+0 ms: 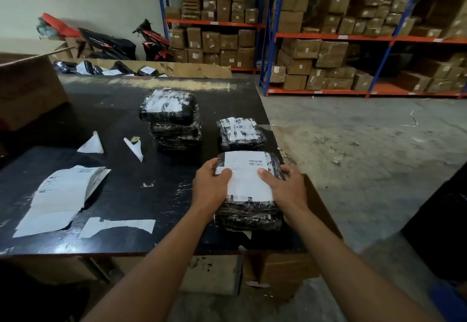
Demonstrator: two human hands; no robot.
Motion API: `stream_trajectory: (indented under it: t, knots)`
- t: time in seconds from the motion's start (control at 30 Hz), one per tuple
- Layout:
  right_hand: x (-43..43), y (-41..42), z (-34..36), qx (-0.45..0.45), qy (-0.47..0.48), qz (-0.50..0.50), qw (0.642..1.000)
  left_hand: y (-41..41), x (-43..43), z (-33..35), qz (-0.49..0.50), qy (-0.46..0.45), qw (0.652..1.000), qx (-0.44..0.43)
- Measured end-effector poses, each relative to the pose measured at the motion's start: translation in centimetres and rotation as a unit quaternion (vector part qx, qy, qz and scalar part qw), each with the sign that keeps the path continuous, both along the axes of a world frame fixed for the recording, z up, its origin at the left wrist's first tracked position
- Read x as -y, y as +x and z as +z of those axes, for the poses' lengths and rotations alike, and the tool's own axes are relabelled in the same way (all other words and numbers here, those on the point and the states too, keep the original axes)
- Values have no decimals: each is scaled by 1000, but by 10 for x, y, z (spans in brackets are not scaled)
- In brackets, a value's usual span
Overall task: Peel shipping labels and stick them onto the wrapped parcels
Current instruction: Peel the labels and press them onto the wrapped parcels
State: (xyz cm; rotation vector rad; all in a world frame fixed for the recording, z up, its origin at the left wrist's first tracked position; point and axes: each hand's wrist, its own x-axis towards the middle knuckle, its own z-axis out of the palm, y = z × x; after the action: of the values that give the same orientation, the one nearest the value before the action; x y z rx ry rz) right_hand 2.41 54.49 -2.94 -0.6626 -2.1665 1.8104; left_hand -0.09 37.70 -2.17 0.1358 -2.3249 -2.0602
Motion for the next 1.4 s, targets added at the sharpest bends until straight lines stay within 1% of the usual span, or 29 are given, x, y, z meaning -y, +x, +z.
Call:
stream_trajectory:
  t: [0.27,0.43,0.53,0.63,0.73,0.8,0.87,1.0,1.13,1.27,1.4]
  knots:
    - [0,0,2,7,30,0,1000,1,0,1,17,-9,1000,12]
    - [-5,1,10,32,52,36,998,-2,3,2,5,-8,1000,26]
    - [-11,3,21,55,104,76,990,-3,7,10,-24,-41,998,31]
    - [-14,5,43,44,198,97,974,-4,13,26,-21,-99,995,11]
    - [-10,1,67,1,289,118,950,-4,21,47,-4,-215,976,-47]
    - [1,-5,78,-25,354,141,924,-2,29,62,10,-294,952,-85]
    - [13,-13,82,-36,405,158,900,0,37,74,22,-353,929,-112]
    - [53,-25,87,-49,446,221,866,12,68,87,60,-430,891,-129]
    - [109,-29,85,-68,455,277,843,29,111,85,107,-465,872,-108]
    - [169,-27,78,-75,446,324,831,43,163,70,141,-465,871,-71]
    - [229,-25,62,-68,434,361,823,47,224,49,175,-472,863,-45]
